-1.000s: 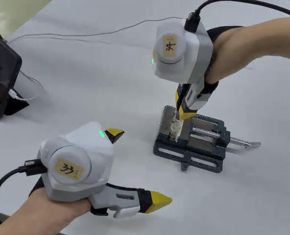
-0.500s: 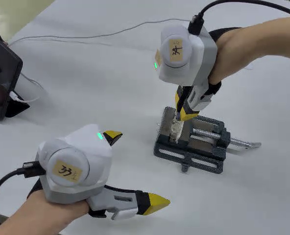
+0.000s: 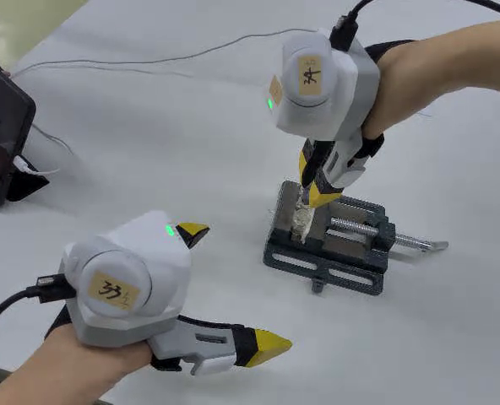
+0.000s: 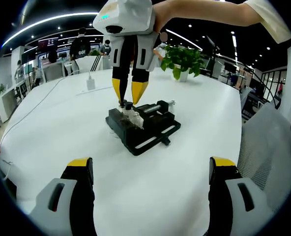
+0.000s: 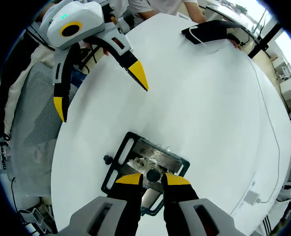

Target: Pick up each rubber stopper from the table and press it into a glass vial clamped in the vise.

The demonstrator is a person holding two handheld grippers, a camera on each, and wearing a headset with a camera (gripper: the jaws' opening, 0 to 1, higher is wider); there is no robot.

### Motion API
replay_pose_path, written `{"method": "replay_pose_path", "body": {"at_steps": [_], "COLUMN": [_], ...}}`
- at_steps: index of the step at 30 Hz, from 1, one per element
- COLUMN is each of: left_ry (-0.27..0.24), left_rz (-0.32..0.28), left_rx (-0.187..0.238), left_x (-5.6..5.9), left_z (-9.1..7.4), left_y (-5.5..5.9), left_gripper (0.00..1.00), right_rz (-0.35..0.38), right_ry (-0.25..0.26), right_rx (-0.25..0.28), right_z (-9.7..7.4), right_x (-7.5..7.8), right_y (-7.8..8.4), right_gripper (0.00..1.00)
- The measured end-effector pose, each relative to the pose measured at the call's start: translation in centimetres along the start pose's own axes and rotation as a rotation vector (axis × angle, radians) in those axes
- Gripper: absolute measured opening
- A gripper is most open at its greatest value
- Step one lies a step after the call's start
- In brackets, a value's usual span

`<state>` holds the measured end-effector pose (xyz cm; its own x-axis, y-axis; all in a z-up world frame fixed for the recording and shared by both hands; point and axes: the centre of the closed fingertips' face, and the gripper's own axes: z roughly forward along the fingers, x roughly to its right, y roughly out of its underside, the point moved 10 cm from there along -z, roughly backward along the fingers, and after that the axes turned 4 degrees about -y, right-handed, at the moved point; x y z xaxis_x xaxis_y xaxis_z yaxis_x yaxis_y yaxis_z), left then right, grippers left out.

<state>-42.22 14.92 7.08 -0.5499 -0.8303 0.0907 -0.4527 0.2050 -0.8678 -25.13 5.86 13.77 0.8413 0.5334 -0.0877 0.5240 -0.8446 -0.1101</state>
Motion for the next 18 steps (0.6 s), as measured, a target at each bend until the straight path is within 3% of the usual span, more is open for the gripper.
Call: {"method": "replay_pose_path", "body": {"at_steps": [8,13,18], "left_ry": [-0.001,0.001,0.006], "left_rz": [0.005,0.004,0.004], "left_rx": [0.005,0.003,-0.006], "left_x": [-0.3,-0.3,-0.2], "left_z": [0.1,0.2,0.4], "left_y": [-0.3,-0.3,-0.2], "left_gripper": [0.98,0.98,0.97], "right_rz": [0.042,0.109,0.128], "right_ry": [-0.012,-0.037,-0.033], "right_rx": [0.064,0.134,0.161], "right_z": [-1.3,-1.1,-0.7], "right_x": [0.4,0.5,0.6], "right_y": [1.5,2.1,2.2], "right_gripper": [0.1,0.07,0.03]}}
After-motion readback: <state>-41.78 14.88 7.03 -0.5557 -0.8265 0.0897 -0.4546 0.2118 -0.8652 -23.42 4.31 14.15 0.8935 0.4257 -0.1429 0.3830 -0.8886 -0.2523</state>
